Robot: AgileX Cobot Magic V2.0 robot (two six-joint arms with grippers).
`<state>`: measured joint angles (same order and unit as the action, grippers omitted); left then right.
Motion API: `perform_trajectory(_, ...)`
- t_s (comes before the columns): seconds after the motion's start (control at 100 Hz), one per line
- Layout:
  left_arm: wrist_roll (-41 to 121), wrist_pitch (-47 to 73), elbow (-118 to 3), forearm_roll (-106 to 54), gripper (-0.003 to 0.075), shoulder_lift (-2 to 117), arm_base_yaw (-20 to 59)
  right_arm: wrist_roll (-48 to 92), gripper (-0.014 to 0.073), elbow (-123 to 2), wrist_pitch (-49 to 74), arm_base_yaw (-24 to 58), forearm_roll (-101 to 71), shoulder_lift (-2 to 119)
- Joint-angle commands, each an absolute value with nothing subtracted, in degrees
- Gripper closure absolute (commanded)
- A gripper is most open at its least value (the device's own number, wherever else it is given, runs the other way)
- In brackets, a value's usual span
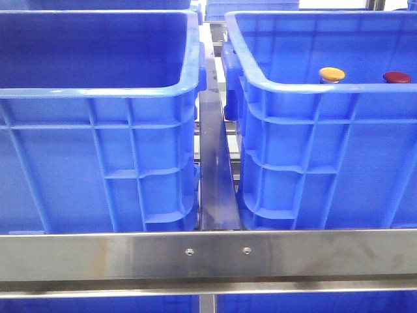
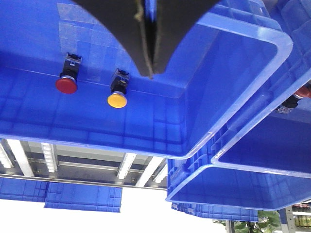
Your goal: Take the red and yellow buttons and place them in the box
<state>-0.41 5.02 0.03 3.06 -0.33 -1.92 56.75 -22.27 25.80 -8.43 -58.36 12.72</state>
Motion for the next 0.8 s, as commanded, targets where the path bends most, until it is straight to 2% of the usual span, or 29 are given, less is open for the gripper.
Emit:
perform_trajectory(0.0,-0.5,0.0,3.0,3.0,0.074,-2.1,-2.0,57.2,0.0658,-23.7,23.7,-8.3,-60.0,13.3)
perform_trajectory(0.62,-0.5,0.0,3.0,3.0,0.074,-2.1,-2.0,57.3,0.0658,-23.6,23.7,-8.6,-59.5,13.3)
perform_trajectory(0.79,-0.5,0.0,3.0,3.0,0.074,-2.1,-2.0,57.6,0.0658,-21.5,15.3,-8.6,-57.7,13.3)
